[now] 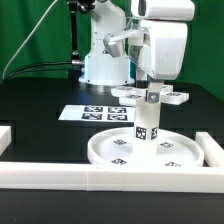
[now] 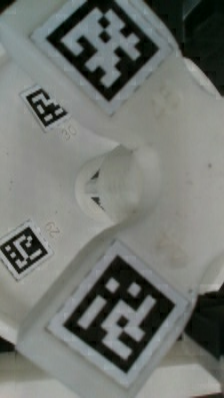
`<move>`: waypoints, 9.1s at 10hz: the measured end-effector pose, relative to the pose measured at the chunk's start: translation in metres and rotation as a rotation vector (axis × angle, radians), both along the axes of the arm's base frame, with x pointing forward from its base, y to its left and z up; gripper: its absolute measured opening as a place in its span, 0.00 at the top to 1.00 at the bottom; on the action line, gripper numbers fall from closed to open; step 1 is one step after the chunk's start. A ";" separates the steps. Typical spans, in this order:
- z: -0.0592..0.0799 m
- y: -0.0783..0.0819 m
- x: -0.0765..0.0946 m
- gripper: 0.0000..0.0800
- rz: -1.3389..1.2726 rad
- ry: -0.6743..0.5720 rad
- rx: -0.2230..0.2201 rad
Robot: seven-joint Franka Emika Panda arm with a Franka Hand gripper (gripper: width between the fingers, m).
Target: Assemble round table
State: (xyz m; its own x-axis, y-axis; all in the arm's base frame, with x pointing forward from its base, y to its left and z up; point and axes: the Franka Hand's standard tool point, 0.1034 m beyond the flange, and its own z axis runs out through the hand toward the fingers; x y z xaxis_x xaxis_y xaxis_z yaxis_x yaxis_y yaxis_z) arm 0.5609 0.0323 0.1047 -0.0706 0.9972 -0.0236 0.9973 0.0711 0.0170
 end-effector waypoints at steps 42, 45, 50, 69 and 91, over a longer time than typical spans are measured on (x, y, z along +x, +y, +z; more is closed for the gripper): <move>0.027 0.014 -0.001 0.19 -0.983 0.056 0.051; 0.024 0.011 0.000 0.19 -0.666 0.035 0.052; 0.010 0.006 -0.006 0.19 -0.604 0.055 0.041; -0.007 0.002 -0.008 0.45 -1.510 0.062 0.072; 0.009 0.009 -0.006 0.19 -3.005 0.169 0.137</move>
Offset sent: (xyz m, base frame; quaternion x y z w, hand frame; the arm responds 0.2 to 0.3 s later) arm 0.0000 0.0000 0.0000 0.0000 0.0000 0.0650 0.9979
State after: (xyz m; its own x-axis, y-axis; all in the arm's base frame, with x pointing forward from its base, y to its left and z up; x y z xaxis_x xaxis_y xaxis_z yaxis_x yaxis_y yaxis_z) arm 0.5544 0.0412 0.1142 0.2045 -0.9712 -0.1218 -0.9769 -0.1946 -0.0883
